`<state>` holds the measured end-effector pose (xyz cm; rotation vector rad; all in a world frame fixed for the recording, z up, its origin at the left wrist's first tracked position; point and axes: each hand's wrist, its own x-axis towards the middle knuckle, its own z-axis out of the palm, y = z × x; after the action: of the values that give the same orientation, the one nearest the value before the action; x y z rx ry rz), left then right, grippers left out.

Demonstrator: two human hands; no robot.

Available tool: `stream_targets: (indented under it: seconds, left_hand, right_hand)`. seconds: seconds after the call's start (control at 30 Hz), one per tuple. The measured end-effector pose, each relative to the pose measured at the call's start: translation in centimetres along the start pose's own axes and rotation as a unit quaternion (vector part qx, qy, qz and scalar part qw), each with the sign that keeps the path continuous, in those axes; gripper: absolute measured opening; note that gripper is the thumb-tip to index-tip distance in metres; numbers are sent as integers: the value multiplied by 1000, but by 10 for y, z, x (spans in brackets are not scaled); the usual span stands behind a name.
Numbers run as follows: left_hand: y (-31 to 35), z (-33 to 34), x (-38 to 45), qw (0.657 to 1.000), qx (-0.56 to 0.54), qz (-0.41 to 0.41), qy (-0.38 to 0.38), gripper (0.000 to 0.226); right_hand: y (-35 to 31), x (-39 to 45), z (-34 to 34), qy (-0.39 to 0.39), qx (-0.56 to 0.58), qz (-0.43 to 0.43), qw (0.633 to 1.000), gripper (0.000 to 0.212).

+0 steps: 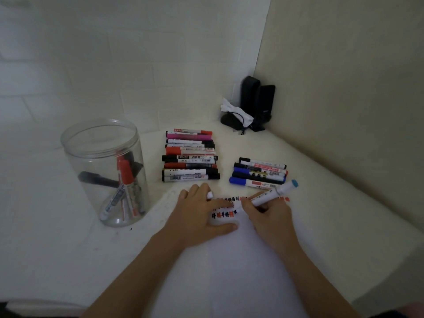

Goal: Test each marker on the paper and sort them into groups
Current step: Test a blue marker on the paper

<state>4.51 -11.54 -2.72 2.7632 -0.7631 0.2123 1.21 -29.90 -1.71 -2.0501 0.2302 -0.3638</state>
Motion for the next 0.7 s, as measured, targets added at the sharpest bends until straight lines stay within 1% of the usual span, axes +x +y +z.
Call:
stream_targets:
  seconds: [0.13, 0.23, 0.3, 0.43, 0.57, 0.7]
  left_hand:
    - [1, -1, 0, 1000, 8, -2, -7, 72]
    - [1, -1, 0, 1000, 9, -8, -8, 72]
    - [2, -1, 0, 1000, 11, -5, -7, 76]
    - [1, -1, 0, 1000, 10, -1, -8, 79]
    - [1, -2, 0, 1000, 11, -3, -11, 75]
    - [0, -1, 0, 1000, 7, 1, -1, 76]
  right_hand:
    - [2, 0, -1, 14, 6, -13, 1000, 20]
    - [2, 0, 0, 1, 10, -10, 1000, 17]
    - [0, -2, 1, -1, 11, -13, 1000, 20]
    - [3, -1, -1, 18, 4, -29, 999, 24]
    - [2, 1, 1, 0, 8, -1, 1000, 19]
    - [3, 0, 0, -5, 14, -14, 1000, 16]
